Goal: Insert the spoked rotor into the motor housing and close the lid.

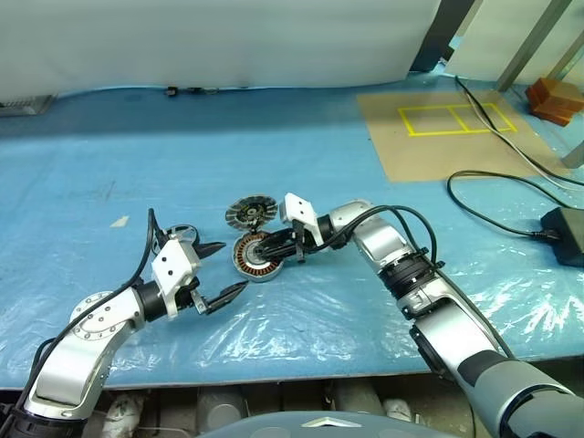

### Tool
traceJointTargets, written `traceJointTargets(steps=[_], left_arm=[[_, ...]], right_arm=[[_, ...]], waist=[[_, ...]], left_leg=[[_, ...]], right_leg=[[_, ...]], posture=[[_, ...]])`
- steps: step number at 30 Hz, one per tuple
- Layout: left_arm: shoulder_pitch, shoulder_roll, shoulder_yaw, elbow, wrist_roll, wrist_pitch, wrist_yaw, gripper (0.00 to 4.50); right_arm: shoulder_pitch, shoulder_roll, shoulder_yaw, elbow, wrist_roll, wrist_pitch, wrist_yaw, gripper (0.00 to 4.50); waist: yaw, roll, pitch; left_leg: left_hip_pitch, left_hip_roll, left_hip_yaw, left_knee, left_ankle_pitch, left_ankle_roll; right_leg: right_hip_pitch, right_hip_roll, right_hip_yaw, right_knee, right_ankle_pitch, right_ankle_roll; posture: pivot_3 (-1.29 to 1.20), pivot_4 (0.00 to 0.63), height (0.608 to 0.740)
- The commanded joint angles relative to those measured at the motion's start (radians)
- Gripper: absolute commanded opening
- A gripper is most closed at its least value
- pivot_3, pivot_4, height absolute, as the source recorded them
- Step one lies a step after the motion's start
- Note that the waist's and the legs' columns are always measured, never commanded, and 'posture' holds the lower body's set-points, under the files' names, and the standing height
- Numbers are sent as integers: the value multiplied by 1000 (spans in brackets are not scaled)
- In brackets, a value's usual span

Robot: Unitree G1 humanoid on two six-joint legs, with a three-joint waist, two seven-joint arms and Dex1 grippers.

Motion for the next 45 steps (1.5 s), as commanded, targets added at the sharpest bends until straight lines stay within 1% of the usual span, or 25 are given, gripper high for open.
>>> traceJointTargets(steps=[1,9,28,29,30,31,33,40,45], left_arm=[[-13,10,13,-20,5,-20,2,4500],[-24,2,4,-34,9,-3,20,4500],[-27,0,3,-37,5,4,28,4500],[-27,-1,4,-35,5,2,27,4500],[-27,-1,4,-32,5,0,26,4500],[-27,-1,4,-29,6,-3,25,4500],[-26,-1,5,-23,7,-8,22,4500],[-24,0,7,-14,9,-16,17,4500],[-22,0,7,-11,7,-18,14,4500]], right_arm=[[-26,4,6,19,-26,-44,-3,649],[-32,5,6,42,-51,-71,10,649],[-33,12,4,45,-67,-61,13,649],[-33,13,4,45,-67,-61,14,1363],[-33,13,4,45,-67,-60,14,1627],[-33,13,5,45,-68,-60,15,2058],[-34,13,6,45,-70,-61,15,2613],[-45,8,-30,20,-38,-32,22,2613],[-45,-5,-63,-44,10,25,42,2613]], waist=[[0,0,0],[0,0,0],[0,0,0],[0,0,0],[0,0,0],[0,0,0],[0,0,0],[0,0,0],[1,0,0]], left_leg=[[0,0,0,1,0,0],[0,1,0,6,0,0],[0,1,0,6,0,0],[0,1,0,6,0,0],[0,1,0,6,0,0],[0,1,0,6,0,0],[0,1,0,6,0,0],[-1,1,0,7,0,0],[-1,1,0,7,0,0]], right_leg=[[0,0,0,1,0,0],[0,0,1,4,0,0],[0,0,1,4,0,0],[0,0,1,4,0,0],[0,0,1,4,0,0],[0,0,1,4,0,0],[0,0,1,4,0,0],[0,0,1,4,0,0],[0,0,1,4,0,0]], posture=[[0,150,740],[0,150,740],[0,150,740],[0,150,740],[0,150,740],[0,150,740],[0,150,740],[0,150,740],[0,150,740]])
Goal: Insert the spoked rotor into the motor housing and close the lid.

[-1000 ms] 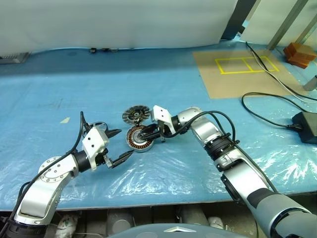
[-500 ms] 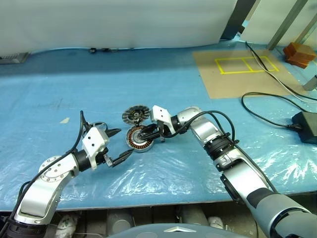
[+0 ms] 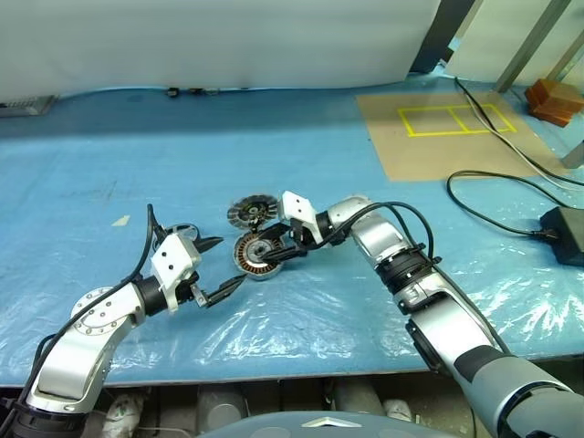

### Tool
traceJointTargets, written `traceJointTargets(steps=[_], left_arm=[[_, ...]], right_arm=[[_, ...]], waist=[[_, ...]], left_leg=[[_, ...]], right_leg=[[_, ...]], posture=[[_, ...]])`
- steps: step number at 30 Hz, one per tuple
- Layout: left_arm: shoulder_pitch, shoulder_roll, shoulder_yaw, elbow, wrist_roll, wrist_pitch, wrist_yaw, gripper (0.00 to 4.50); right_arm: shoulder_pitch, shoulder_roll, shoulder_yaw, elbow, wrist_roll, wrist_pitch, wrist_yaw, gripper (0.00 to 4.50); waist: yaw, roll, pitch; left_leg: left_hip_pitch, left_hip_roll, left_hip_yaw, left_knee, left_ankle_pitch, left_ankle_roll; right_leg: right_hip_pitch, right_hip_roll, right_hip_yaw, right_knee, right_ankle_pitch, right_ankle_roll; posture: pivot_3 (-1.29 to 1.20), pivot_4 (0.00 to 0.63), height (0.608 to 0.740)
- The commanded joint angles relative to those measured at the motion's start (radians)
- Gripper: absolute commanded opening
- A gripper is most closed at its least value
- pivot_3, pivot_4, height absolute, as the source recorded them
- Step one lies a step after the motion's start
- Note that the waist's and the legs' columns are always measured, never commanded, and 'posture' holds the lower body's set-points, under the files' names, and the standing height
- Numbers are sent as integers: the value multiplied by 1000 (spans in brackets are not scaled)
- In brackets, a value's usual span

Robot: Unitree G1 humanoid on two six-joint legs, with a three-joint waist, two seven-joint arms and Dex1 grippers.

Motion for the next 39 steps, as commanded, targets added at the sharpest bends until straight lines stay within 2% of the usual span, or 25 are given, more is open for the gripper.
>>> traceJointTargets(steps=[1,4,9,17,21,24,31,35,39], left_arm=[[2,3,7,-9,-3,-21,-7,4500],[0,3,6,-1,-1,-26,-9,4500],[-3,0,2,8,2,-35,-13,4500],[3,-3,-3,17,8,-48,-13,4500],[11,-7,-5,15,11,-52,-10,4500],[6,-8,-6,9,11,-44,-6,4500],[-6,-8,-8,0,9,-31,0,4500],[-10,-7,-10,2,8,-32,-3,4500],[-11,-7,-10,11,9,-39,-7,4500]], right_arm=[[-13,-8,-37,-70,44,27,15,2423],[-4,-12,-43,-93,63,54,29,1669],[2,5,-32,-91,64,68,17,17],[-11,36,-22,-50,38,47,-28,17],[1,-6,75,29,-87,-55,-43,17],[1,-15,97,101,-130,-120,-67,17],[-21,20,22,53,-24,-38,-25,17],[-47,51,-67,-6,95,71,7,17],[-34,51,-65,-47,104,91,15,17]], waist=[[0,0,0],[-1,0,0],[0,0,0],[0,0,0],[-1,0,0],[-1,0,-1],[0,0,-1],[0,1,-1],[1,0,-1]], left_leg=[[0,0,0,0,0,0],[0,0,0,0,0,0],[0,0,0,0,0,0],[0,0,0,0,0,0],[0,0,0,0,0,0],[1,0,0,0,0,0],[5,0,0,0,0,0],[4,0,0,0,0,0],[0,0,0,0,0,1]], right_leg=[[0,0,0,0,0,0],[0,0,0,0,0,0],[0,0,0,0,0,0],[0,0,0,0,0,0],[0,0,0,0,0,0],[1,0,0,0,0,0],[7,-1,0,0,0,0],[4,-1,0,0,0,0],[0,0,-1,0,0,0]], posture=[[0,150,740],[0,150,740],[0,150,740],[0,150,740],[0,150,740],[0,150,740],[0,150,740],[0,150,740],[0,150,740]])
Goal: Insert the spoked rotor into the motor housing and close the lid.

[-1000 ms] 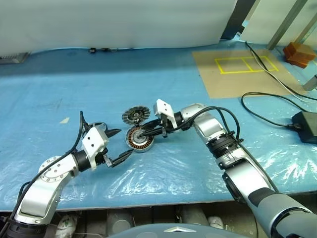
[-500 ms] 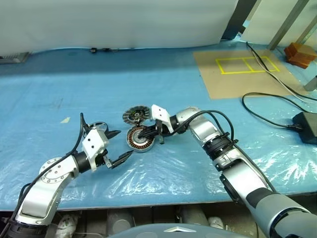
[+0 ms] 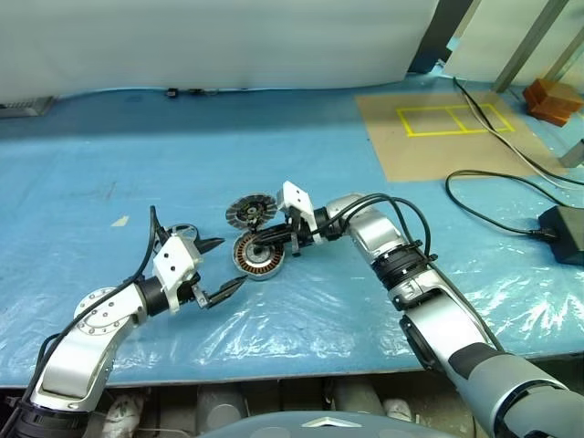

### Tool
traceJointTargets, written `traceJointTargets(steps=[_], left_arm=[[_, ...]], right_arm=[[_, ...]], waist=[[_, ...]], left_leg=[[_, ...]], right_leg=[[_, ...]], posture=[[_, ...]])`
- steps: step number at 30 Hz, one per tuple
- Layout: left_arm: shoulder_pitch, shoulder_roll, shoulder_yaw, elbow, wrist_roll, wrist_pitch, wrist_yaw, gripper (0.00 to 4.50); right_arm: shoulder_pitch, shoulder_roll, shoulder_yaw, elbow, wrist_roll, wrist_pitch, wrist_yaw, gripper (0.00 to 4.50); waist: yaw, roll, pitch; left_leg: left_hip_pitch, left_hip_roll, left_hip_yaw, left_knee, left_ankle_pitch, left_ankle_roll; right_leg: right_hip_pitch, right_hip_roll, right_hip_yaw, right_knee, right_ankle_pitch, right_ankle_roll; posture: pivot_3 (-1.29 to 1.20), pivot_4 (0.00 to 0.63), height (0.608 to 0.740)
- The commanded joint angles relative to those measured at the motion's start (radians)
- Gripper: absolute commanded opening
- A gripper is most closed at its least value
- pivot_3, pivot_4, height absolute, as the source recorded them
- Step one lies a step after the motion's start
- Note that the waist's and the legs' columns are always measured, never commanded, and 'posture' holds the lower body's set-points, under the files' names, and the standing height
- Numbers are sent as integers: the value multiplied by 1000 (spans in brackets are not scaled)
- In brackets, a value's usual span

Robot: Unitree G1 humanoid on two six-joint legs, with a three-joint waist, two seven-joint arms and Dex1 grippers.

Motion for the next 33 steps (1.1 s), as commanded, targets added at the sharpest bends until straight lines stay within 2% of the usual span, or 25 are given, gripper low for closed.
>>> traceJointTargets(steps=[1,6,8,12,18,21,25,30,33], left_arm=[[-2,0,4,-16,-6,-13,-3,4500],[-8,-6,-6,-20,-1,-7,5,4500],[-10,-7,-7,-23,0,-4,7,4500],[-5,-6,-3,-28,-3,-1,11,4500],[-6,-6,-3,-35,-8,7,12,4500],[-13,-7,-5,-35,-9,10,13,4500],[-11,-7,-4,-39,-10,12,12,4500],[-3,-5,-3,-41,-8,13,10,4500],[1,-4,2,-38,-9,10,9,4500]], right_arm=[[-3,4,2,-60,16,6,12,17],[8,-28,125,61,-166,-144,-76,17],[18,-42,153,91,-199,-178,-69,17],[21,-49,126,64,-153,-163,-23,17],[-30,17,-26,-18,40,19,7,17],[-29,33,-47,-66,81,84,12,17],[0,14,22,-77,27,89,16,17],[21,-57,185,64,-190,-124,-48,17],[25,-68,160,45,-145,-116,7,17]], waist=[[0,0,0],[-1,0,0],[-1,0,0],[0,0,0],[0,0,0],[-2,0,0],[-1,0,0],[0,1,0],[3,1,-1]], left_leg=[[0,0,0,0,1,1],[0,0,0,-1,0,-1],[0,0,0,0,0,-1],[4,0,0,0,-1,-1],[2,0,0,1,0,0],[0,1,0,1,0,0],[0,1,0,-1,0,-1],[0,1,0,0,0,-1],[3,0,0,0,0,-1]], right_leg=[[0,0,0,0,0,0],[0,0,-1,0,0,0],[0,-1,0,0,0,0],[5,-1,0,0,0,0],[3,-1,0,0,0,0],[0,0,0,0,0,0],[0,0,-1,-1,0,0],[0,0,-1,-1,0,-1],[4,-1,-1,0,0,-1]], posture=[[0,150,740],[0,150,740],[0,150,740],[0,150,740],[0,150,740],[0,150,740],[0,150,740],[0,150,740],[0,150,740]])
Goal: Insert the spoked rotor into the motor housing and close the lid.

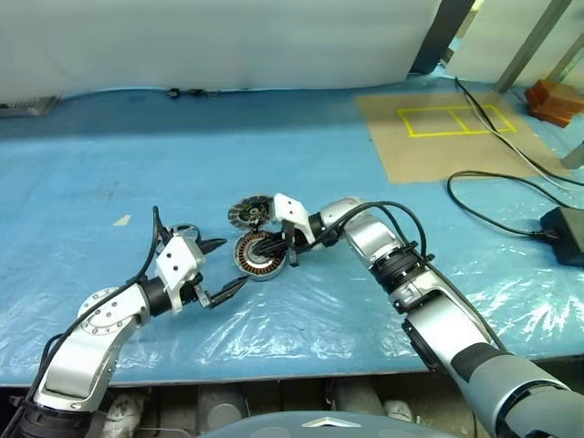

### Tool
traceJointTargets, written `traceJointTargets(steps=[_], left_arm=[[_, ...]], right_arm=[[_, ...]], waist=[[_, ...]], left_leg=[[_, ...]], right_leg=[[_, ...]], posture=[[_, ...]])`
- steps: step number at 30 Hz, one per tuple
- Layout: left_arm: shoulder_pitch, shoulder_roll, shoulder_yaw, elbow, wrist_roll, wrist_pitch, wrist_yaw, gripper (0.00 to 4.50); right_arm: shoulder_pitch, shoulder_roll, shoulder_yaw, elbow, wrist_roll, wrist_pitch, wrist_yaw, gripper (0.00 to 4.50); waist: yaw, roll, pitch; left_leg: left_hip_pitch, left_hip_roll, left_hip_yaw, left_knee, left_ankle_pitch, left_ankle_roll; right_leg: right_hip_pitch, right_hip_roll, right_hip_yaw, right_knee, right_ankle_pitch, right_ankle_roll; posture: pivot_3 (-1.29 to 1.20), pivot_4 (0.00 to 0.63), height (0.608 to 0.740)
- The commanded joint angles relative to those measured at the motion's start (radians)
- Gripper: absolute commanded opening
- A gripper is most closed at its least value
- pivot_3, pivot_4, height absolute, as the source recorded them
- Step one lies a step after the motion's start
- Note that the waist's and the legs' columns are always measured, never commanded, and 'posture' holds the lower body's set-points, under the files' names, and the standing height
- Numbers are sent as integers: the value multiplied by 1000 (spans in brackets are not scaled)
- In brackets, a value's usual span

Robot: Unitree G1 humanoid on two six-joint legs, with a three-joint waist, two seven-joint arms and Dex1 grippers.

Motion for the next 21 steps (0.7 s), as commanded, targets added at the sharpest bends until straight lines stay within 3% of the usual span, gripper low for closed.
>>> traceJointTargets(steps=[1,7,11,17,21], left_arm=[[6,6,14,-24,-10,-12,-3,4500],[3,8,16,-3,-7,-27,-15,4500],[-2,6,11,1,-3,-30,-18,4500],[7,2,2,-3,1,-32,-16,4500],[5,1,0,-2,1,-32,-16,4500]], right_arm=[[19,-23,-8,29,3,34,42,17],[-40,55,-184,-27,206,229,56,17],[-49,71,-226,-63,259,322,50,17],[39,-6,-6,-15,19,122,14,17],[49,-24,38,32,-41,32,3,17]], waist=[[3,0,0],[0,0,0],[-2,0,0],[3,0,0],[-3,1,0]], left_leg=[[2,0,0,0,0,0],[-1,0,0,1,0,0],[-3,1,0,1,0,0],[-3,1,0,0,0,0],[-1,0,0,-1,0,0]], right_leg=[[1,-1,0,0,0,0],[-2,0,0,0,0,0],[-5,1,0,0,0,0],[-4,0,-1,-2,0,0],[-2,0,0,0,0,0]], posture=[[0,150,740],[0,150,740],[0,150,740],[0,150,740],[0,150,740]])
